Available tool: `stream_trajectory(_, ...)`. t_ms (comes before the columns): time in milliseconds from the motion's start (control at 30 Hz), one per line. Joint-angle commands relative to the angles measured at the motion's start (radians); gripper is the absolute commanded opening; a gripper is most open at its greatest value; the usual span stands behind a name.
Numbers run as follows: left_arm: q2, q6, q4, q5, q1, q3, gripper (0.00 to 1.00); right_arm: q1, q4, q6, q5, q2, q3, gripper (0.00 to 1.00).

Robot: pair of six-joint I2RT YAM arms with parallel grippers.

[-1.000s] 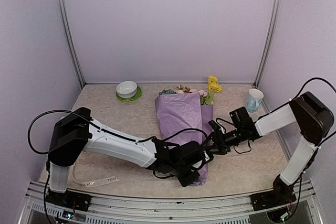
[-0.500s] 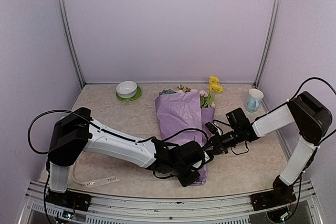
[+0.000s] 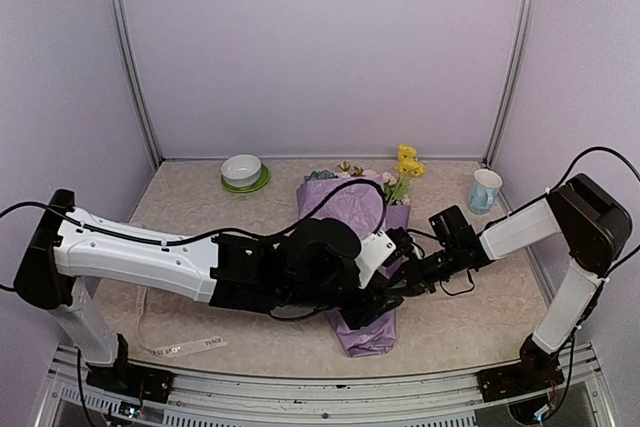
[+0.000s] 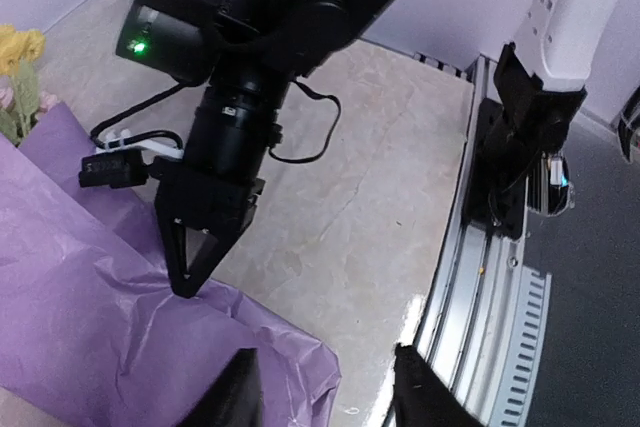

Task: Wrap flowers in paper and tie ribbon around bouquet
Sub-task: Press the fold line on the folded wrapping paper.

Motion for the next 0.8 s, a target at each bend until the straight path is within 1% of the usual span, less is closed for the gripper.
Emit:
stream_trajectory(0, 0.065, -0.094, -0.036, -0.068, 0.077, -0.073, 0.3, 0.006, -0.026, -0.017, 0.021, 0.009, 0.01, 0.0)
stream_trajectory(67, 0.127, -0.087, -0.134, -0.154, 0.064, -0.03, 0.24, 0.006, -0.026, -0.016, 0.022, 0.009, 0.01, 0.0)
stream_trajectory(133, 0.184, -0.067, -0.195, -0.227, 0.036, 0.006, 0.22, 0.006, -0.025, -0.017, 0.021, 0.011, 0.008, 0.0)
stream_trajectory(167, 0.214, -0.063, -0.208, -0.235, 0.026, 0.023, 0.21, 0.006, -0.024, -0.016, 0.022, 0.011, 0.008, 0.0)
stream_trajectory(300, 0.321, -0.057, -0.251, -0.223, -0.005, 0.075, 0.16, 0.006, -0.023, -0.013, 0.024, 0.011, 0.004, 0.0)
stream_trajectory(367, 0.353, -0.056, -0.26, -0.221, -0.027, 0.09, 0.16, 0.006, -0.02, -0.011, 0.026, 0.009, 0.001, 0.0)
stream_trajectory(467, 0.341, -0.051, -0.253, -0.218, -0.053, 0.069, 0.15, 0.006, -0.018, -0.008, 0.029, 0.005, 0.001, 0.0)
stream_trajectory(567, 0.304, -0.048, -0.206, -0.15, -0.054, 0.013, 0.19, 0.007, -0.022, -0.007, 0.031, 0.003, 0.006, 0.0)
stream_trajectory(767, 0.333, -0.081, -0.24, -0.135, -0.052, 0.007, 0.21, 0.006, -0.058, -0.02, 0.059, -0.033, 0.015, 0.0)
